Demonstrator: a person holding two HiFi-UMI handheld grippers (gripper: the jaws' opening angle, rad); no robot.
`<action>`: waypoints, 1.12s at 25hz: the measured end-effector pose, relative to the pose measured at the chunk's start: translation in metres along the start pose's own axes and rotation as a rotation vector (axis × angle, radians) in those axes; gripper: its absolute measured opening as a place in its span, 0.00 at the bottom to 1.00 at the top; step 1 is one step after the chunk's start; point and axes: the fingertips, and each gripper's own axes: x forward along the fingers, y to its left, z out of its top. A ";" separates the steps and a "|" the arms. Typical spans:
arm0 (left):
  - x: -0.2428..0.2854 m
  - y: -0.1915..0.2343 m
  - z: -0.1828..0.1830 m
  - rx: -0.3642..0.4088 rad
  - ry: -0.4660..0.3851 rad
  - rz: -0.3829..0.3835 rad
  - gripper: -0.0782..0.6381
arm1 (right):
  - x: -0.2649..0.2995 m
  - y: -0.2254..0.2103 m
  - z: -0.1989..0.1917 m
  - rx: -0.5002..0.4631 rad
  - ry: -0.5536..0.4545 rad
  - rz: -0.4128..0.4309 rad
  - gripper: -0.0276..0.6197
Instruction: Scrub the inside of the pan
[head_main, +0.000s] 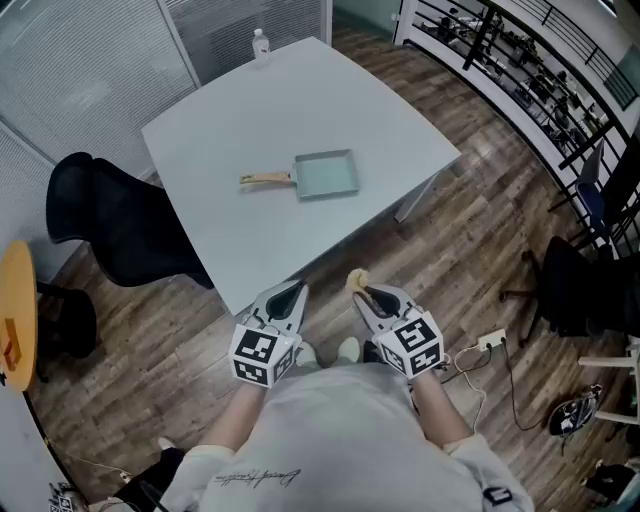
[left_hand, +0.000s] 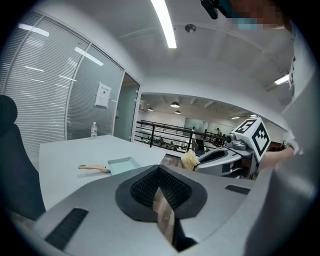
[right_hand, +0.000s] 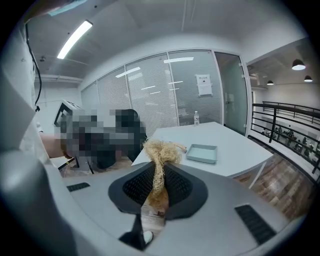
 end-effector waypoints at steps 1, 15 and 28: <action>0.001 -0.001 0.000 0.000 0.000 0.003 0.12 | -0.001 -0.002 0.000 0.001 -0.001 0.003 0.15; 0.018 -0.023 0.002 -0.009 -0.017 0.063 0.12 | -0.017 -0.026 -0.011 -0.032 -0.004 0.065 0.15; 0.025 -0.034 -0.004 -0.015 -0.007 0.077 0.12 | -0.018 -0.037 -0.021 -0.043 0.018 0.111 0.15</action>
